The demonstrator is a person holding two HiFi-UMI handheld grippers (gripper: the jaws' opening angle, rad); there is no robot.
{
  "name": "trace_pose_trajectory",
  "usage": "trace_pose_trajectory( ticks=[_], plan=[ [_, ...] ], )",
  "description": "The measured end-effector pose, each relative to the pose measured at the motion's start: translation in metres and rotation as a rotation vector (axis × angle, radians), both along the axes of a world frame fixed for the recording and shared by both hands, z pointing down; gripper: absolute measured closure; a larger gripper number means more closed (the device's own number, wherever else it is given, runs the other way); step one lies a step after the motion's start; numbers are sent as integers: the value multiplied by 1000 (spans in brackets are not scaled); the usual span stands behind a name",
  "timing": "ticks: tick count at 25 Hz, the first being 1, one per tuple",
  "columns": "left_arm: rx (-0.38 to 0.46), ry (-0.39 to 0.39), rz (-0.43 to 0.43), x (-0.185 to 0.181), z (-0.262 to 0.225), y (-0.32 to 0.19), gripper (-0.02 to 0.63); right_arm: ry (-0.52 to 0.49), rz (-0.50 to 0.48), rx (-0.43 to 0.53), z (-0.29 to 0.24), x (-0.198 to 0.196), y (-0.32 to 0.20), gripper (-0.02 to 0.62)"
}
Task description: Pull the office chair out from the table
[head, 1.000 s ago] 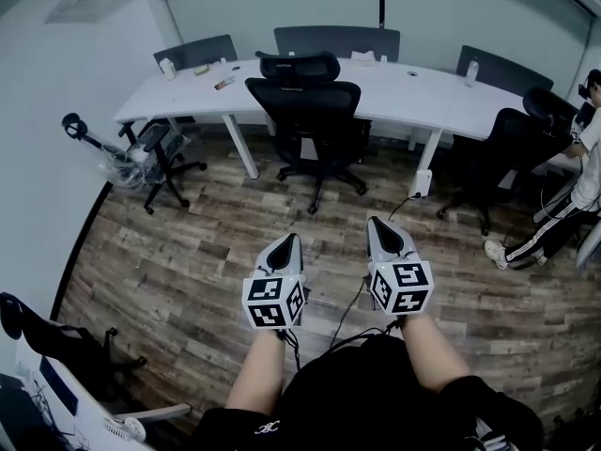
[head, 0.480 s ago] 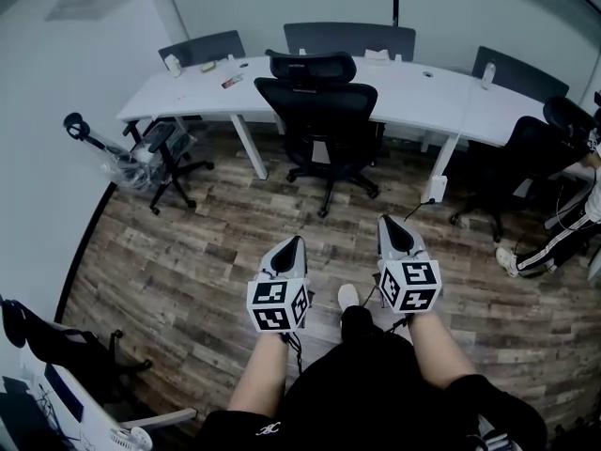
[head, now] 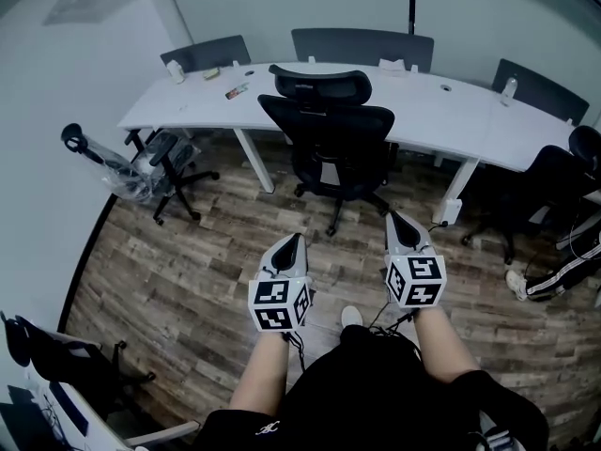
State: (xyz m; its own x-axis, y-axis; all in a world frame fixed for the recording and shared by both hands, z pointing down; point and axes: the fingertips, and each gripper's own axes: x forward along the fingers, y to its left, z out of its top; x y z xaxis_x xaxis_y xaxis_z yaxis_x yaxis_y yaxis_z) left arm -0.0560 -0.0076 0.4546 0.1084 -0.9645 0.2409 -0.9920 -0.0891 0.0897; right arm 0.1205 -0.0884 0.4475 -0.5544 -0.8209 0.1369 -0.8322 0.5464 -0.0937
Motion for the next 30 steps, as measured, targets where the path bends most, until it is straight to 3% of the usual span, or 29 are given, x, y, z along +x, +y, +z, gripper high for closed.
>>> trace_pose_trajectory(
  ticks=[10, 17, 25, 30],
  plan=[
    [-30, 19, -68, -44, 6, -102, 596, 33, -51, 28, -4, -36, -109, 586],
    [-48, -17, -66, -49, 4, -170, 596, 54, -85, 20, 1, -44, -177, 586],
    [-66, -143, 50, -33, 7, -226, 595, 99, -92, 12, 10, -55, -242, 584],
    [-96, -153, 77, -34, 23, -237, 597, 108, -87, 10, 13, -65, -261, 584]
  ],
)
